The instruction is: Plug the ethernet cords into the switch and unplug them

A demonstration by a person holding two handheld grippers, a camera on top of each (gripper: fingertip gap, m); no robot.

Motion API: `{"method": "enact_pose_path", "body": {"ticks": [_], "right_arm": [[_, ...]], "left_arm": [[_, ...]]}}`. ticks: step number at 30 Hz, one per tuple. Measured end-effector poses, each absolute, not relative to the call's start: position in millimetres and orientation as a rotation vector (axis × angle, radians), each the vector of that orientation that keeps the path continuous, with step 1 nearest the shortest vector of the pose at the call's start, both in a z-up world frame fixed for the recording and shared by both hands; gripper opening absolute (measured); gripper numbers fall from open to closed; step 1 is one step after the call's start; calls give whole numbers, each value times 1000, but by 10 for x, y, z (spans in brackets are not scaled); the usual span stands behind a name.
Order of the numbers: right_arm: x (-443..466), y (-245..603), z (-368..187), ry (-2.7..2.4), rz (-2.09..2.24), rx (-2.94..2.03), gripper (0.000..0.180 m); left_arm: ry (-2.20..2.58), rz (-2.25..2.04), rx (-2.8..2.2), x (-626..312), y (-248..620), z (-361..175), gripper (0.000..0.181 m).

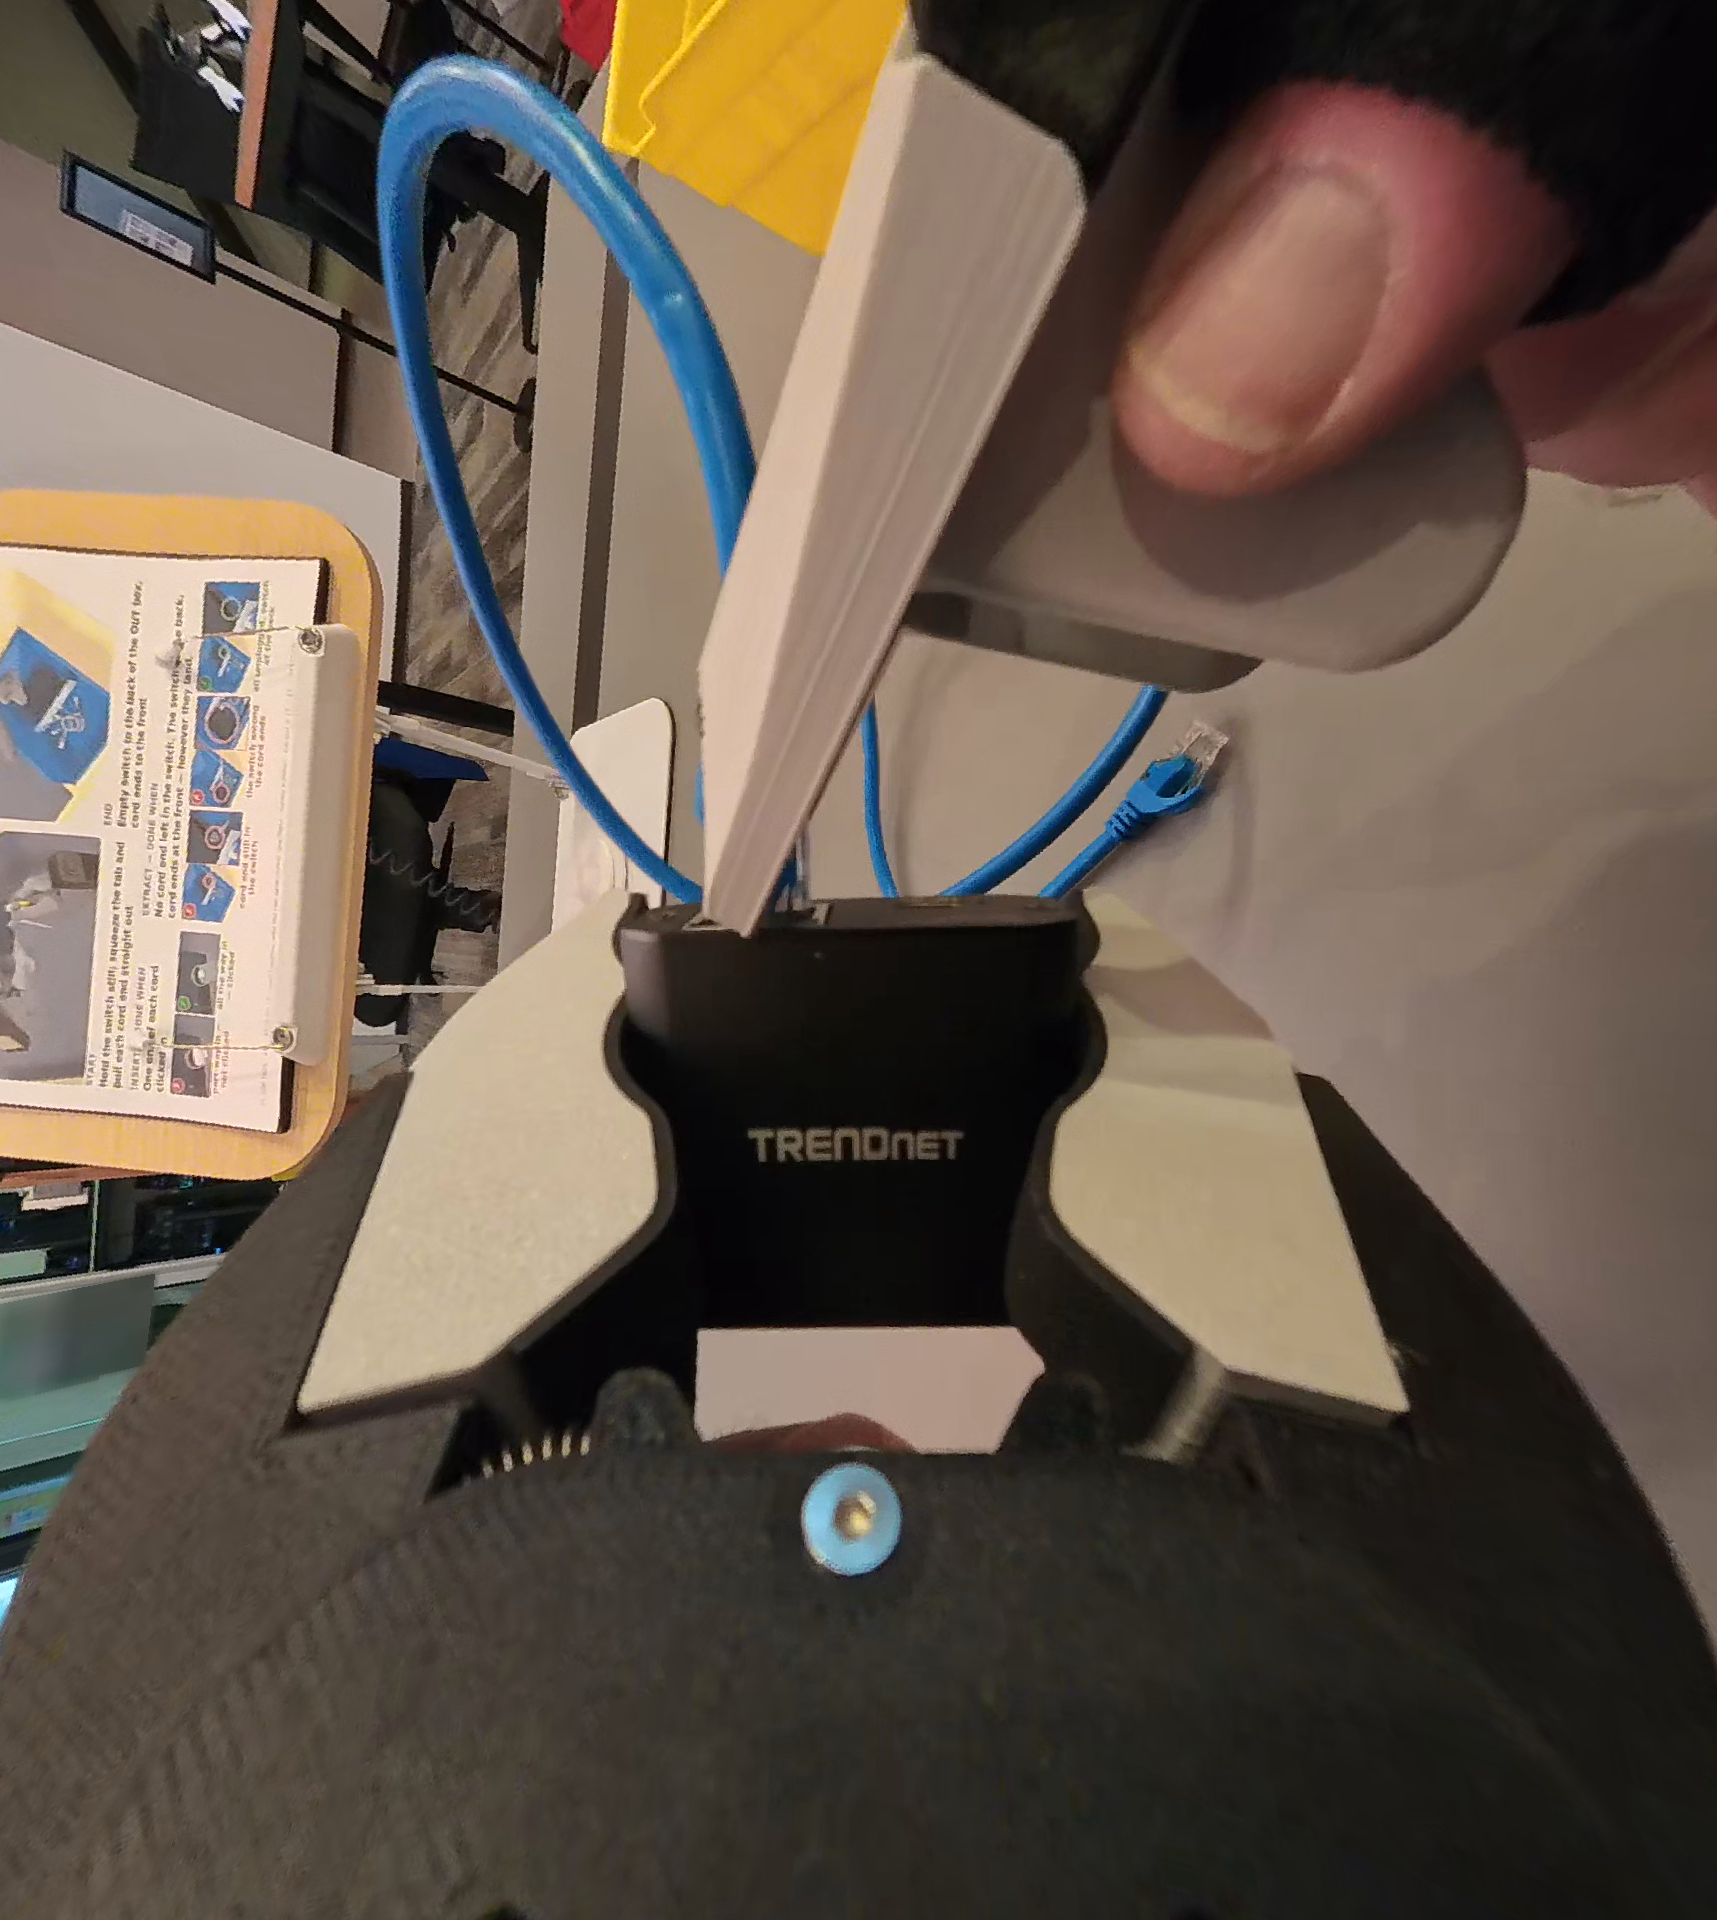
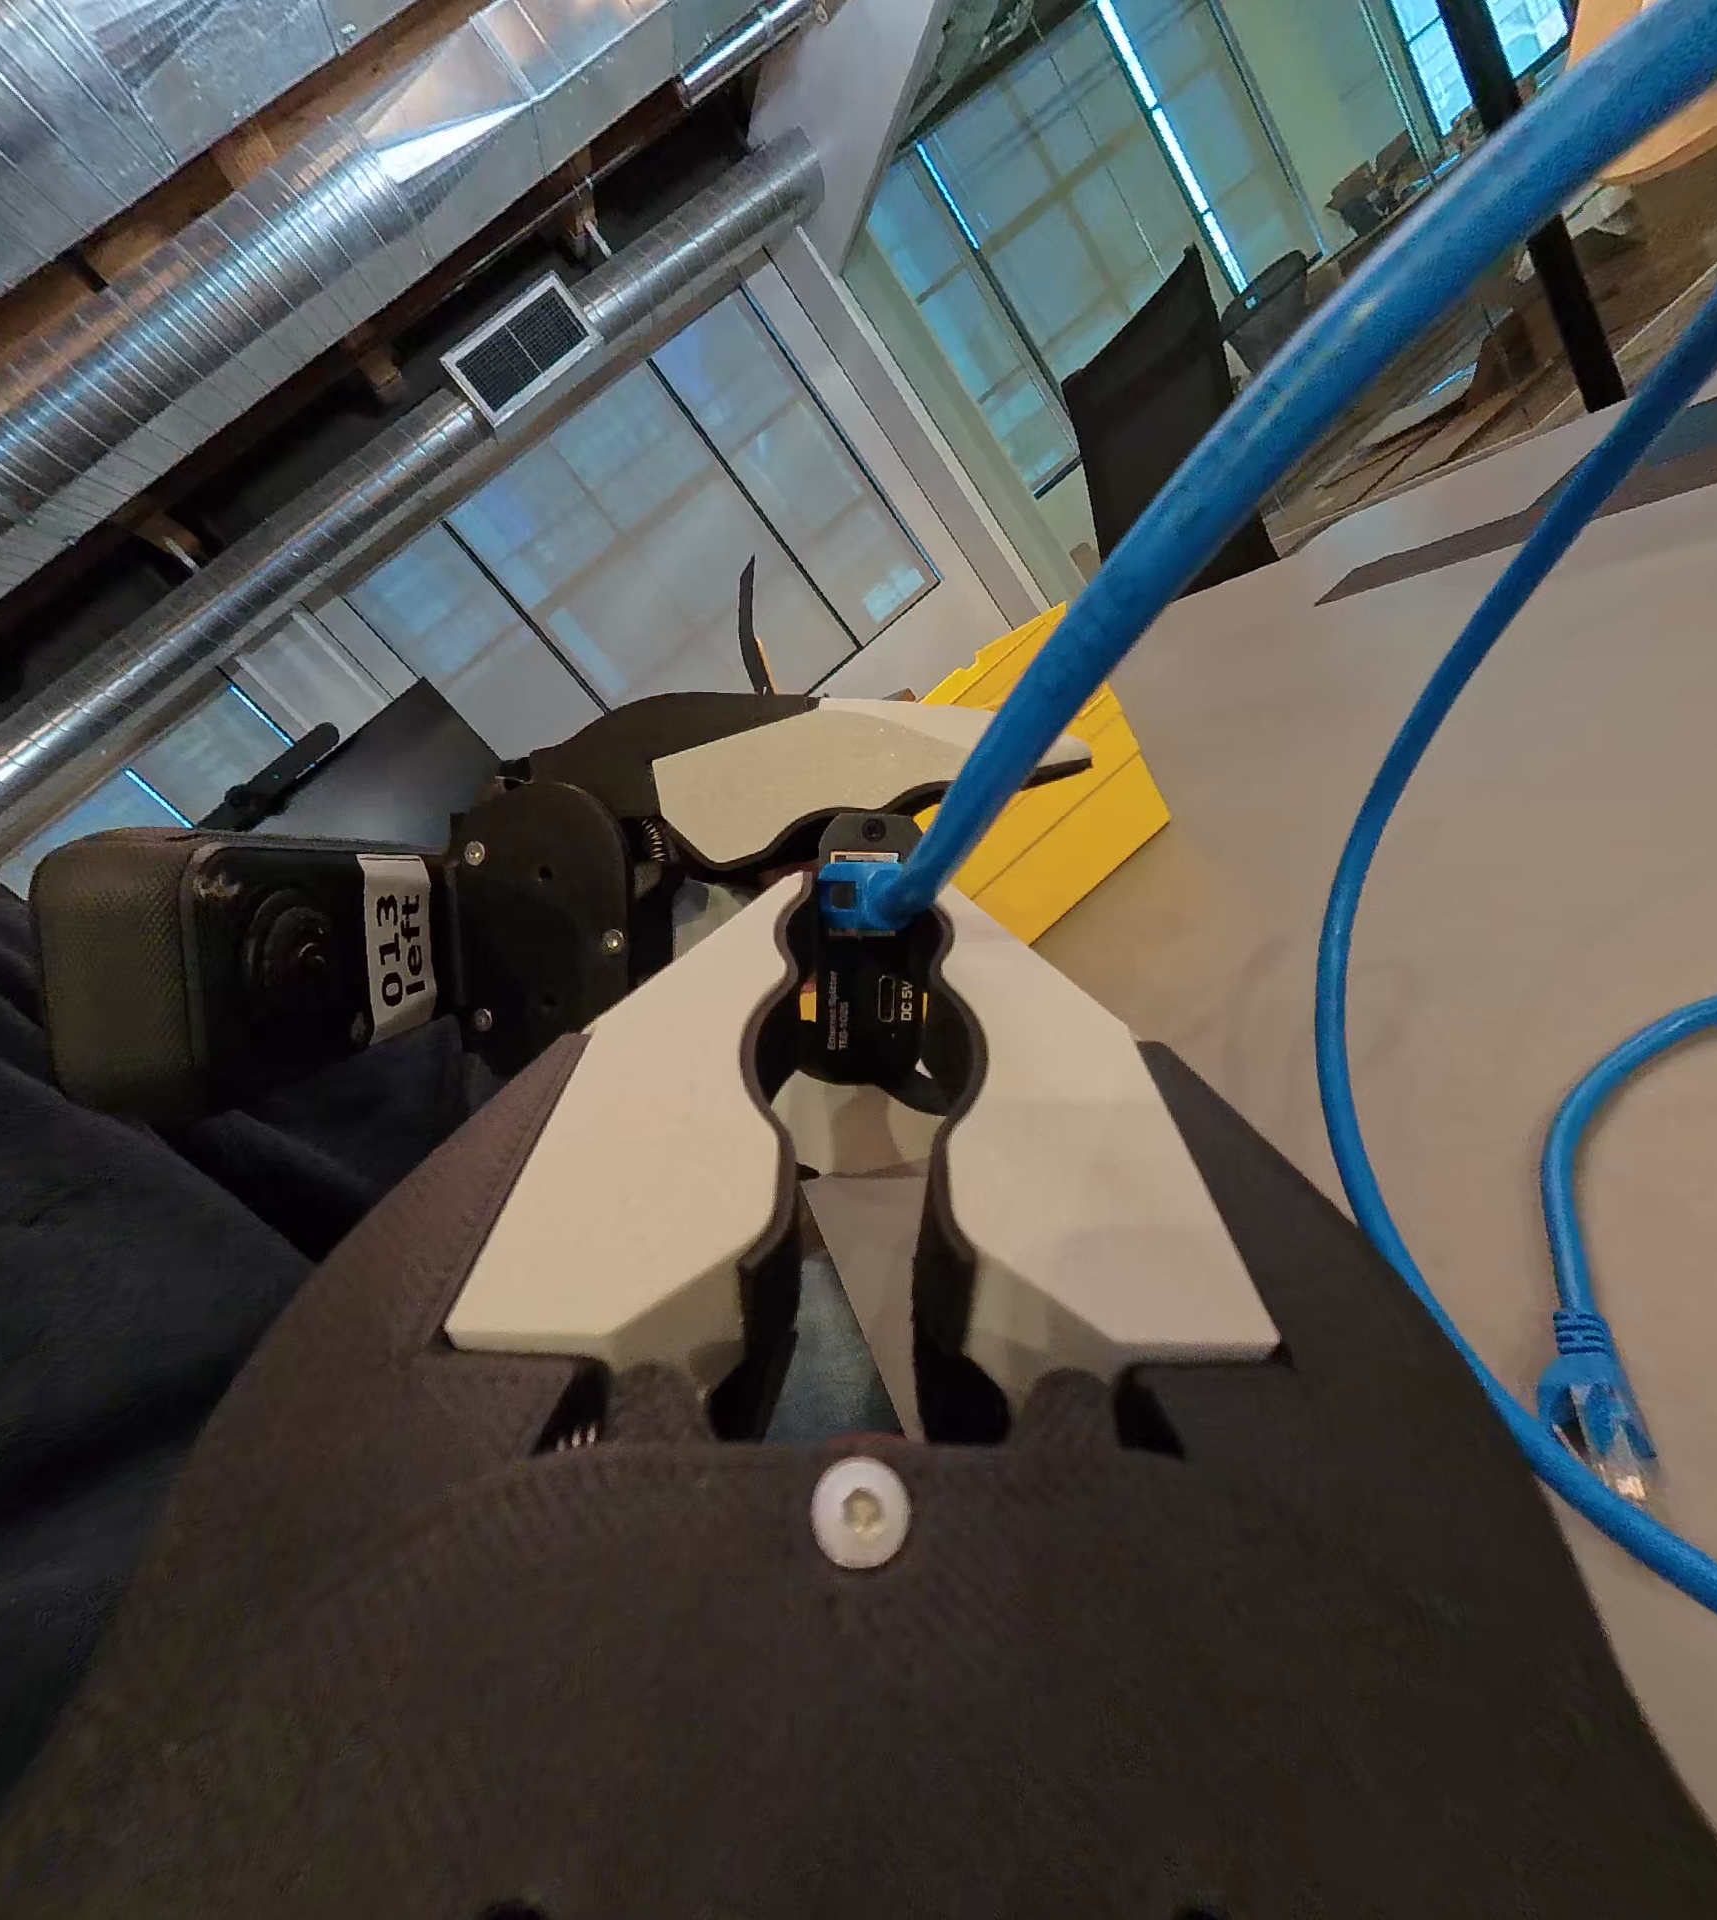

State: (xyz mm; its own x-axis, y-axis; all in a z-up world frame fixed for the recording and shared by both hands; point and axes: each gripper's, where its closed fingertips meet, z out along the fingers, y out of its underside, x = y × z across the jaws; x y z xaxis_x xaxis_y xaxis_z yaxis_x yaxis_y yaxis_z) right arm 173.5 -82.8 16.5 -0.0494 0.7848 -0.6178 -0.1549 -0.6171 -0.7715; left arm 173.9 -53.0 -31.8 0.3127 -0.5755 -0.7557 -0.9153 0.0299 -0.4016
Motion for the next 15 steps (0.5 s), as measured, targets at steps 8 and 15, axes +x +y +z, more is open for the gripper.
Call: {"method": "enact_pose_path", "body": {"ticks": [8, 15], "right_arm": [[1783, -882, 87, -776, 1685, -1606, 33], [2129, -858, 217, -1066, 1221, -1535, 20]], "left_arm": [[1364, 418, -1693, 1722, -538, -306, 74], [1378, 260, -1812, 1656, -572, -352, 74]]}}
